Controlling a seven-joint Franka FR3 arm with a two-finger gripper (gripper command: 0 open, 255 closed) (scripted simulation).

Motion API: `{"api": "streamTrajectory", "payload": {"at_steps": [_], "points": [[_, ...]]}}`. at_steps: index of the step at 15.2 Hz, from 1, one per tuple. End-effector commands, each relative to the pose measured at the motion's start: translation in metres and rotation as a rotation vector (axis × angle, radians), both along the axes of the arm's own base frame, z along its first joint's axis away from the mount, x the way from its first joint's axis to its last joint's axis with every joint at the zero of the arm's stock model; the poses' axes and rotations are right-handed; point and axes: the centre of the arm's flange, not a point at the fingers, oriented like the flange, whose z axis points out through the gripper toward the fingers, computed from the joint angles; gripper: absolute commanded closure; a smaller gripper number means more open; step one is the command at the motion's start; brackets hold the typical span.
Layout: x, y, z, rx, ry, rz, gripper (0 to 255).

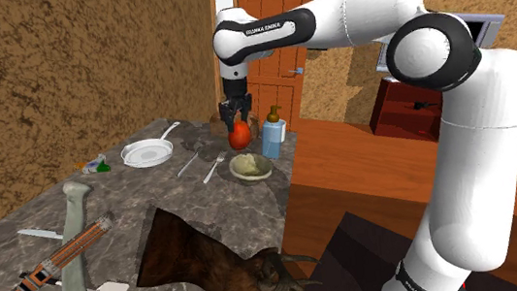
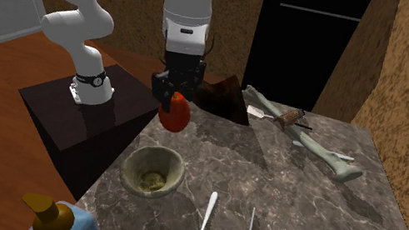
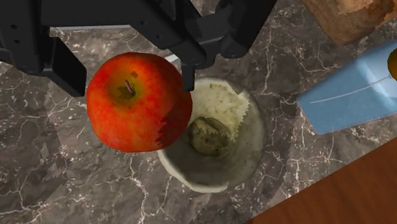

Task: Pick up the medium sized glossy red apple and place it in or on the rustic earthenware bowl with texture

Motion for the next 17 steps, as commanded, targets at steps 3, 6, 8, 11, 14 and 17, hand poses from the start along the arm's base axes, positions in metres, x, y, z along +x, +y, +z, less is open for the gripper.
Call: {"api": "streamTrajectory", "payload": {"at_steps": [3,6,8,11,14,17], "points": [[0.010,-0.051,0.008,0.000,0.000,0.002,255],[0.016,-0.079,0.007,0.000,0.000,0.002,255],[0.015,-0.079,-0.003,0.000,0.000,0.002,255],[0.016,-0.079,-0.019,0.000,0.000,0.002,255],[0.016,-0.079,-0.035,0.000,0.000,0.002,255],[0.016,-0.079,-0.051,0.000,0.000,0.002,255]]}}
